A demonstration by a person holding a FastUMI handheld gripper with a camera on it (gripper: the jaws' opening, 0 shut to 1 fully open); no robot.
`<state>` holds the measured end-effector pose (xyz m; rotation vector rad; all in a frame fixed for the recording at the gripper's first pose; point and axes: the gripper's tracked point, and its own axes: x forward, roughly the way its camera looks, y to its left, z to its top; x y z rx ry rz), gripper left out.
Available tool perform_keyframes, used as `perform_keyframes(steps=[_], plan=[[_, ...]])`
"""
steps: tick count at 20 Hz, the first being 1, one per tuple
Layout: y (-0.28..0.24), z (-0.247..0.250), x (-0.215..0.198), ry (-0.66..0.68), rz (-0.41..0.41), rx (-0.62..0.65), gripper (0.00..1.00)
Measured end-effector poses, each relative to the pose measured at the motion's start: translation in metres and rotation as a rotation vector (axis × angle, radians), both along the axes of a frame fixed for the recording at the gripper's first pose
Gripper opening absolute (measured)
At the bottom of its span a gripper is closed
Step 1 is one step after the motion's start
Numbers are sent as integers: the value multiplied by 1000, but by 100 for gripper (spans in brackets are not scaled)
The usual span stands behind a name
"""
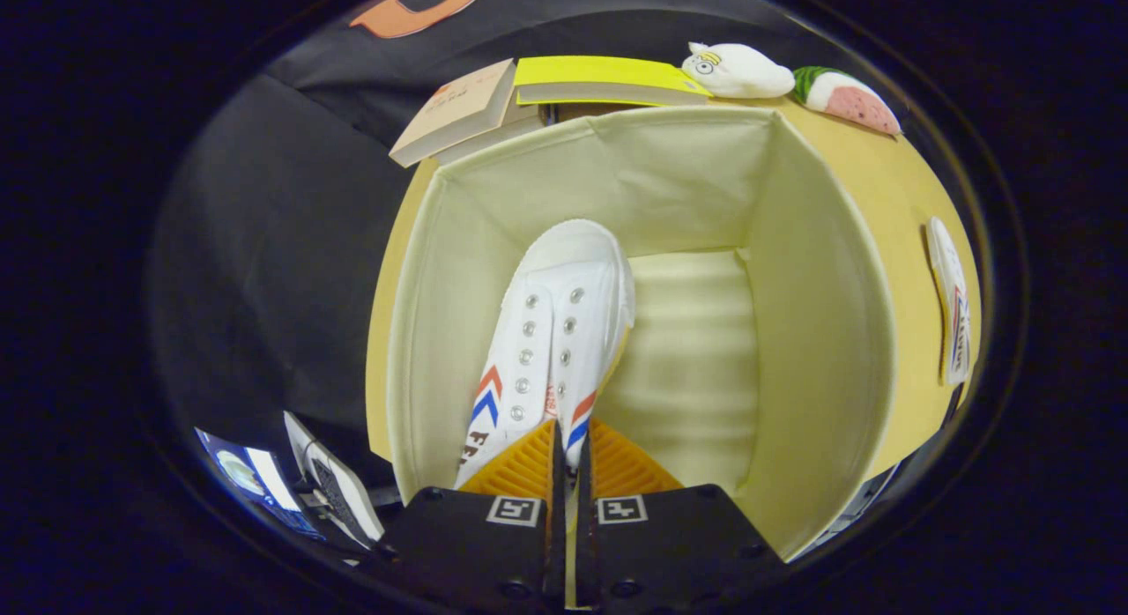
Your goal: Open the storage box then place both shoes into the box .Put the left shoe in first, then the right shoe, with the right side of both shoes facing outward in a uniform manner.
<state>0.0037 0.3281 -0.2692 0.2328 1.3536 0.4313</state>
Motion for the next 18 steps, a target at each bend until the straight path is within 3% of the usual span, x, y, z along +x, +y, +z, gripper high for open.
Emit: perform_keyframes(steps=[4, 5, 6, 7, 9, 11, 18], plan=[[3, -4, -5, 0, 2, 25, 23], [6, -2, -3, -8, -1, 31, 38], [4, 4, -4, -16, -7, 45, 47], [3, 9, -5, -28, -14, 56, 65], [-11, 24, -6, -97, -12, 45, 86], [-26, 47, -7, -178, -12, 45, 96], [-109, 125, -1, -463, -51, 11, 98]])
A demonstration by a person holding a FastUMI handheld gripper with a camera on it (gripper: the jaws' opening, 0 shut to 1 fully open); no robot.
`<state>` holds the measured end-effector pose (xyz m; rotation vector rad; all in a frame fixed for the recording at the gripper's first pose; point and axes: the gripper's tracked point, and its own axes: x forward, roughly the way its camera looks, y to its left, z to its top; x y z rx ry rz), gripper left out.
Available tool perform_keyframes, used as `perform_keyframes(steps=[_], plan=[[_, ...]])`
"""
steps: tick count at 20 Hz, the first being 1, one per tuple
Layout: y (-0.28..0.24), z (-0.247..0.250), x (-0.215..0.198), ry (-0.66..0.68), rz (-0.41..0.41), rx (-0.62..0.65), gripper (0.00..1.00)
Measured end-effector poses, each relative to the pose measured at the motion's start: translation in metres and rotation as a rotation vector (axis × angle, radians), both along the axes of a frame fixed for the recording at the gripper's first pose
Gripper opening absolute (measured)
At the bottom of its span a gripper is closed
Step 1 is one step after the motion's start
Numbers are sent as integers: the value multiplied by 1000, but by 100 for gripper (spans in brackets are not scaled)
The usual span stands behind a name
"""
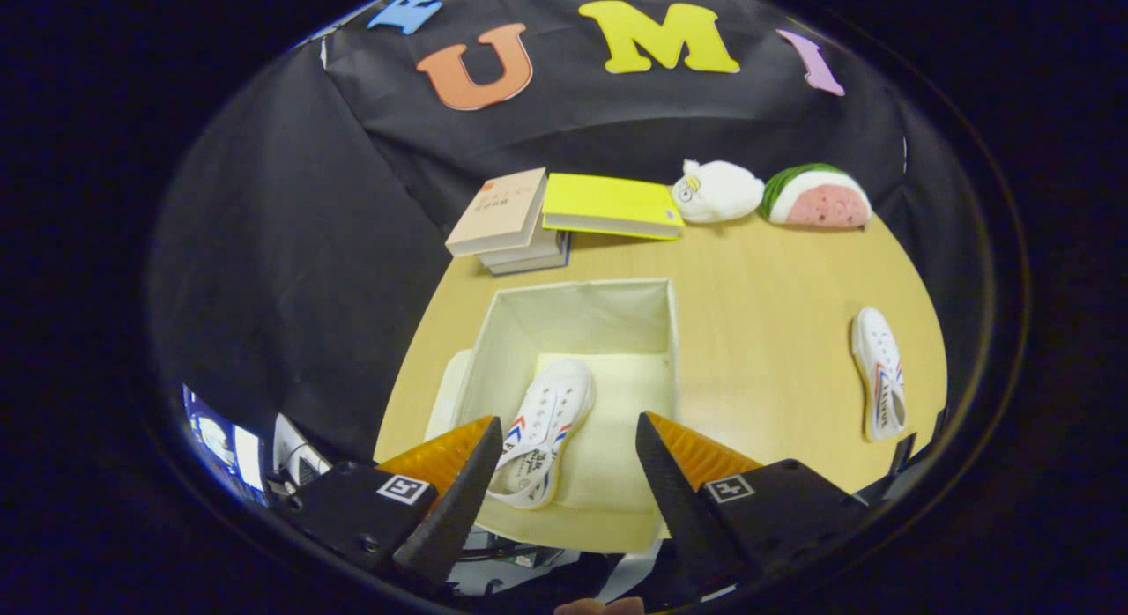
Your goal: Open the storage box then place both shoes into the box .Put the left shoe in first, then the right shoe, with the right side of both shoes facing outward in a uniform manner.
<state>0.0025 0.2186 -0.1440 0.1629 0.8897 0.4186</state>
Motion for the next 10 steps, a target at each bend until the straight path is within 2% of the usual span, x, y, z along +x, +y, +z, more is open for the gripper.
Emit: perform_keyframes(steps=[4, 10], plan=[[-67, 22, 8, -110, -62, -46, 98], [-163, 27, 20, -162, -148, -59, 98]])
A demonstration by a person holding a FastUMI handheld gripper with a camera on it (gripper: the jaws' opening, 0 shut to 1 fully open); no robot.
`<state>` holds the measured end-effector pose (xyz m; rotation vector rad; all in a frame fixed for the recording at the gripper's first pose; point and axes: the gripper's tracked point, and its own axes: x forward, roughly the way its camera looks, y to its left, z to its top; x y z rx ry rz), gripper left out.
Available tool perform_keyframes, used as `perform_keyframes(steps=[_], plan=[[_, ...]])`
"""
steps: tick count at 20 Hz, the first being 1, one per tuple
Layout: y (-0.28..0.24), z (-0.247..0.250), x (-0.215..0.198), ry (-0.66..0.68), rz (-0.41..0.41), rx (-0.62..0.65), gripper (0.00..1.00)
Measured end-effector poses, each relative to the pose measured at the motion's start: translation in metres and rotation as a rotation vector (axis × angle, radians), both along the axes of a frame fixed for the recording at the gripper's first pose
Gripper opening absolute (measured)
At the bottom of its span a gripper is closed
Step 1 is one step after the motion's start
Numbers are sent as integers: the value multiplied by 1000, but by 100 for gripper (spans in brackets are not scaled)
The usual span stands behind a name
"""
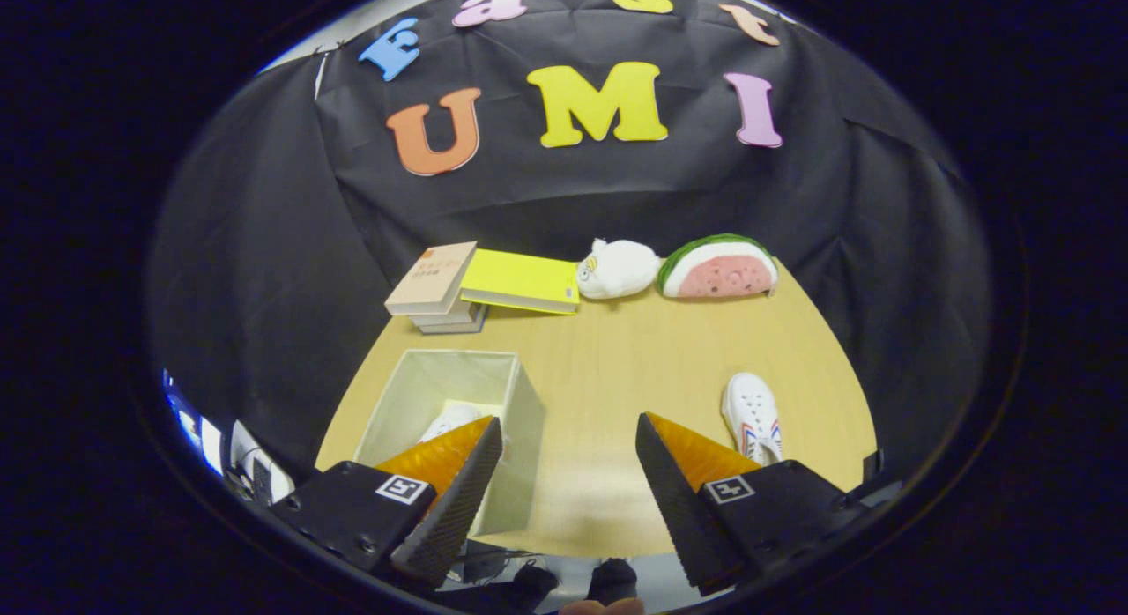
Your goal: Open the storage box then place both shoes into the box .Put the left shoe in first, then the right shoe, with the right side of both shoes facing outward in a uniform manner.
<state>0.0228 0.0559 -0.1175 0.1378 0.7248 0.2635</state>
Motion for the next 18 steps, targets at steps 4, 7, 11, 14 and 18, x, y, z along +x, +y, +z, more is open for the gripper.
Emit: perform_keyframes(steps=[4, 7, 11, 14, 18], plan=[[-66, -11, 13, -19, -43, -42, 98], [-106, -28, 24, -19, -68, -84, 98], [-160, -69, 43, 39, -78, -89, 98], [-194, -114, 54, 107, -76, -123, 98], [-213, -179, 67, 239, -43, -140, 99]])
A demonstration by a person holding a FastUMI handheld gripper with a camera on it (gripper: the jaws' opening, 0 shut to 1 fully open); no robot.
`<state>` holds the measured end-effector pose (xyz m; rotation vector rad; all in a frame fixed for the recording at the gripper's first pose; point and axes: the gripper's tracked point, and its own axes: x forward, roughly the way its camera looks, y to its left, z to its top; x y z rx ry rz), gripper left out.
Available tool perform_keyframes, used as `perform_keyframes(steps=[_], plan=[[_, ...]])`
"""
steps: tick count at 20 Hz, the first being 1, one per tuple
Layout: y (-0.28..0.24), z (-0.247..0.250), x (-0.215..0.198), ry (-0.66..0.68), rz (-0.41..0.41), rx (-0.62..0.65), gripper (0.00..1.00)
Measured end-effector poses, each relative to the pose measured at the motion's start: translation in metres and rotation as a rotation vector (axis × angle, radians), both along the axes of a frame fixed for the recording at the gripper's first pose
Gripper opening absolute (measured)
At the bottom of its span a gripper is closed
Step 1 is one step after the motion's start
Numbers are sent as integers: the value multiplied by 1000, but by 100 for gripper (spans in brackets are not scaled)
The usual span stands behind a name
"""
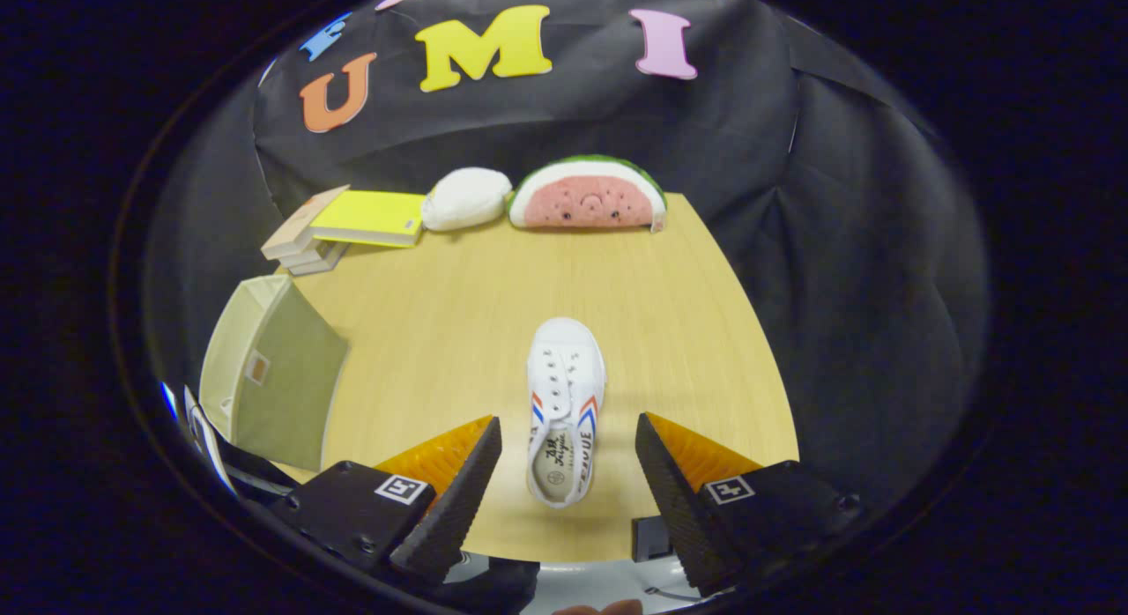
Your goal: Open the storage box then place both shoes into the box .Put the left shoe in first, then the right shoe, with the right side of both shoes facing outward in a uniform manner.
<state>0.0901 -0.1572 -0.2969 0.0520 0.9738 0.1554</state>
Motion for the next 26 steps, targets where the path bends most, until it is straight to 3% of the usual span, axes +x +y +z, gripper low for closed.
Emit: perform_keyframes(steps=[6, 13, 16, 19, 20, 23, 26], plan=[[-14, -66, 20, 126, 76, -32, 99], [-4, -95, 45, 195, 108, 18, 97], [7, -98, 44, 238, 129, 59, 87], [12, -101, 44, 270, 97, 109, 42], [8, -97, 44, 270, 87, 112, 37], [8, -97, 42, 290, 45, 150, 7], [20, -93, 35, 322, -3, 225, 6]])
